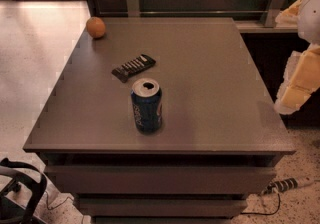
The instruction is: Move pepsi can near orange
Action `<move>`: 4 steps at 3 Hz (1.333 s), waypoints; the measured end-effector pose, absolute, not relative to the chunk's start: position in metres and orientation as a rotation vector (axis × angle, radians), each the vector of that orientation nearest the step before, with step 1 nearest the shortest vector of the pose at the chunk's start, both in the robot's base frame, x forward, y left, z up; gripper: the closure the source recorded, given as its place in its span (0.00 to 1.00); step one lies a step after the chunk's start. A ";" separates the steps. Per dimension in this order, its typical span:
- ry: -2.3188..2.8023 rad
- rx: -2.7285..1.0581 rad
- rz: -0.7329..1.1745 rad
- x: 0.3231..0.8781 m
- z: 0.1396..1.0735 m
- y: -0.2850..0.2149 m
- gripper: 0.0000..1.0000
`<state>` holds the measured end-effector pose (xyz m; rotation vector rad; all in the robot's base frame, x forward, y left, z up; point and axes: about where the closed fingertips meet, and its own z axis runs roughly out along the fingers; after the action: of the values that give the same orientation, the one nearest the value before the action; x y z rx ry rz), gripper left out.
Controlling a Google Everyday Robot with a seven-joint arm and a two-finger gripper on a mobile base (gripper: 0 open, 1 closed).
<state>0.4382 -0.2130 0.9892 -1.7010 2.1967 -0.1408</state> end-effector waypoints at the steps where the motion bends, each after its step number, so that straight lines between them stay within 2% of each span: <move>1: 2.197 -1.701 -0.141 0.438 0.989 -0.213 0.00; 3: 2.086 -1.615 0.070 0.447 0.970 -0.219 0.00; 4: 1.966 -1.598 0.279 0.454 0.945 -0.193 0.00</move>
Offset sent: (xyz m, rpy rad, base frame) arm 0.0095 -0.0094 -0.0171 0.1892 -0.0103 0.0056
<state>0.4543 -0.1932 0.9445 -1.5980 1.9660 0.2793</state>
